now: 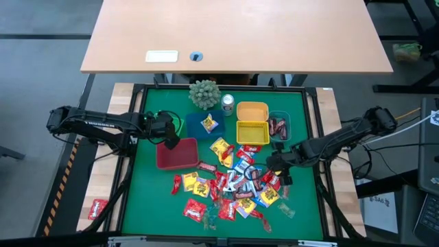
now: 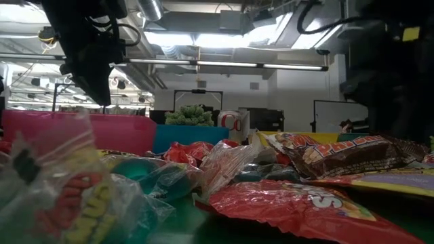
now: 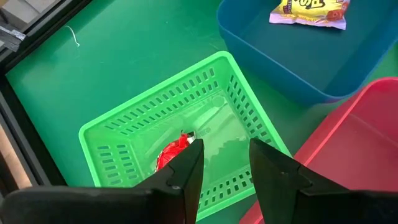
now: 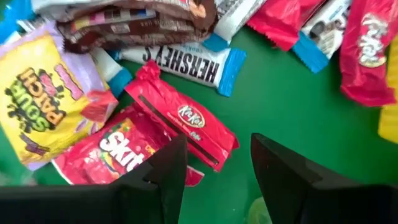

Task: Sort candy
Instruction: Put the red chocolate bar into the green bin

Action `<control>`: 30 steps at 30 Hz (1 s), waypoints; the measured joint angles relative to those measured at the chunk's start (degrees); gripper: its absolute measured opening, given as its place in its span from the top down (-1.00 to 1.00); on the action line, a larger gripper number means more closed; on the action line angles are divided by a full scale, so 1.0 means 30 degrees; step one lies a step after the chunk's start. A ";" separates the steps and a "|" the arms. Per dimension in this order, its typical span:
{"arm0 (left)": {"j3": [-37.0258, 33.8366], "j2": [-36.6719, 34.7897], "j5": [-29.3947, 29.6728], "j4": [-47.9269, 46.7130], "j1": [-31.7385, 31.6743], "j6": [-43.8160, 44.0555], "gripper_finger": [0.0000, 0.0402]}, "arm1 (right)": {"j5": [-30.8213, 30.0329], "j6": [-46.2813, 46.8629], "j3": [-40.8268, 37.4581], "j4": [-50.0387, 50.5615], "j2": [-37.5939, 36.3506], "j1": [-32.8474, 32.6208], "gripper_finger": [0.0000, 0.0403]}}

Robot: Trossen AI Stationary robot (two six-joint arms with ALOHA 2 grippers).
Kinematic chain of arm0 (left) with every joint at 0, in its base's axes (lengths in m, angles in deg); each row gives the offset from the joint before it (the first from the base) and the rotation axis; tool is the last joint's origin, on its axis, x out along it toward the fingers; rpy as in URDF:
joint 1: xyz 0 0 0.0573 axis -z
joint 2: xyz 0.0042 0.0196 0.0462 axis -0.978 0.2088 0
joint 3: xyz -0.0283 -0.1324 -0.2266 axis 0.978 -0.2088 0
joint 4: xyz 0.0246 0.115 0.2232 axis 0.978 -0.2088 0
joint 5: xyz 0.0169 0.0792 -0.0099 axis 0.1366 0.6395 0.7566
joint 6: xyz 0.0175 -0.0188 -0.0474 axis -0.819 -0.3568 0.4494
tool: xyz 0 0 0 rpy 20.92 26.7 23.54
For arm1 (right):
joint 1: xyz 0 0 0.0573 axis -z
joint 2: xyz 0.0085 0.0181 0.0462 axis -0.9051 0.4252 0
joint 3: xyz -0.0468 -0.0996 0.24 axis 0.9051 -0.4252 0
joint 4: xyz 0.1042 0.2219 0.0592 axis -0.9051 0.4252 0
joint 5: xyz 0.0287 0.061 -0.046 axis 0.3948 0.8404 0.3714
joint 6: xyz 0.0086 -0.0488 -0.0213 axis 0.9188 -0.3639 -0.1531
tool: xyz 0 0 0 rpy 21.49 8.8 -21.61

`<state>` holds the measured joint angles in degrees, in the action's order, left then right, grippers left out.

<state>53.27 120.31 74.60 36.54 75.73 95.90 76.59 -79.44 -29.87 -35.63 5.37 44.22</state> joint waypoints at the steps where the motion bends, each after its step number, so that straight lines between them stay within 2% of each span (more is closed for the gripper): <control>1: 0.0000 0.0000 0.0000 0.0007 0.0000 -0.0001 0.42 | -0.0004 0.0006 -0.0159 -0.0018 0.0000 0.0000 0.12; 20: 0.0000 0.0000 0.0000 0.0092 0.0000 0.0005 0.42 | 0.0522 0.0014 -0.2582 -0.3144 0.0000 0.0000 0.15; 24: 0.0000 0.0000 0.0000 0.0386 0.0000 -0.0001 0.42 | 0.0525 0.0018 -0.2582 -0.3164 0.0000 0.0000 0.33; 30: 0.0000 0.0000 -0.0006 0.1103 0.0006 -0.0001 0.42 | 0.0890 0.0056 -0.2582 -0.3178 0.0000 0.0000 0.77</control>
<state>53.27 120.31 74.58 39.85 75.75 95.89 79.26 -79.27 -37.62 -45.17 5.37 44.22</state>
